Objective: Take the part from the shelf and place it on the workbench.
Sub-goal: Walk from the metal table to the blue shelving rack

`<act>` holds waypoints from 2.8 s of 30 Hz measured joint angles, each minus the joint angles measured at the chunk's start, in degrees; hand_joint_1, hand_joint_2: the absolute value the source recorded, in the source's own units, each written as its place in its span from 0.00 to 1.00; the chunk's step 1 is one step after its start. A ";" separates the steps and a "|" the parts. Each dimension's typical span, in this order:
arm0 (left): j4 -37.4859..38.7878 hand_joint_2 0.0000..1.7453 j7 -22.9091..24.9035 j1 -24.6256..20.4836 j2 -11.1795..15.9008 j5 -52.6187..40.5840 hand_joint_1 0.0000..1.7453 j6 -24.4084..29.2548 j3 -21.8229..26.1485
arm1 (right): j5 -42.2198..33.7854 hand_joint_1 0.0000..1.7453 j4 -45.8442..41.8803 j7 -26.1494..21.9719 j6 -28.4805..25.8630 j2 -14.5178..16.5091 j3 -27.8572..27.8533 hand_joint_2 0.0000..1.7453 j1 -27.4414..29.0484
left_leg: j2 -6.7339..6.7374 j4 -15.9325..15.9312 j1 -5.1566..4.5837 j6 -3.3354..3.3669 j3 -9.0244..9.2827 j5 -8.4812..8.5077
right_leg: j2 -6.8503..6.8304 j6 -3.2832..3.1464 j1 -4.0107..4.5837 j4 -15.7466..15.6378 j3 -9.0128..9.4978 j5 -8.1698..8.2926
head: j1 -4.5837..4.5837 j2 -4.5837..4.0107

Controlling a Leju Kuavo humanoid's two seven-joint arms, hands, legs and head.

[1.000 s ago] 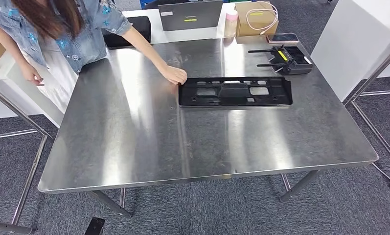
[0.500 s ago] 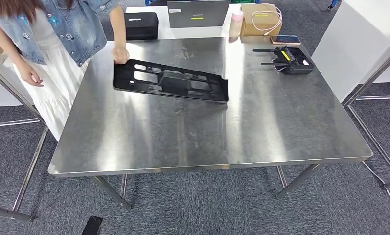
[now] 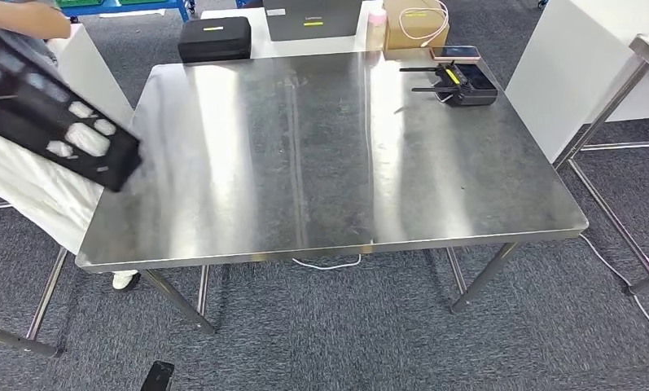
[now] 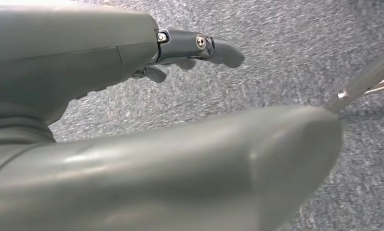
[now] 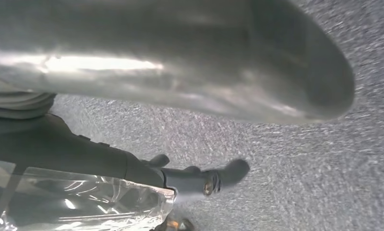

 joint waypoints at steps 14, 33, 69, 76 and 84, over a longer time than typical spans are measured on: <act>-0.02 0.00 0.01 -0.67 0.02 -0.02 0.00 0.00 0.02 | -0.20 0.00 0.08 0.49 0.41 -0.02 0.19 0.00 0.06 | 0.18 -13.56 -0.33 3.10 10.30 5.95 | -0.09 1.83 0.95 5.65 -6.27 -0.86 | 0.12 0.01; 0.00 0.00 0.09 -0.37 0.10 -0.08 0.00 0.11 0.04 | -0.22 0.00 0.20 1.62 1.05 -0.21 0.25 0.00 -0.03 | -0.03 4.01 0.00 -0.44 0.15 0.27 | -0.69 -0.37 0.69 -0.90 0.43 0.77 | -0.45 0.02; -0.02 0.00 0.51 -1.03 0.05 -0.63 0.00 0.49 0.01 | -0.05 0.00 0.26 3.37 1.39 -0.17 1.16 0.00 -0.07 | -0.17 -11.57 -0.30 0.81 12.70 2.77 | -0.54 0.87 0.97 0.66 -4.47 4.09 | -0.13 0.02; -0.02 0.00 0.54 -1.24 -0.03 -0.66 0.00 0.55 0.05 | -0.07 0.00 0.26 3.46 1.37 -0.15 1.41 0.25 0.03 | 0.34 -13.90 -0.41 3.12 9.19 6.57 | -0.40 0.94 1.01 9.43 -8.46 -2.84 | 0.17 0.02; -0.02 0.00 0.75 -1.25 -0.13 -0.79 0.00 0.68 0.05 | 1.41 0.00 0.24 6.37 -0.07 -0.54 2.30 0.25 -0.20 | 0.65 -12.98 -0.80 1.58 3.36 11.72 | -0.27 3.04 0.92 0.88 4.75 -2.94 | 0.51 0.02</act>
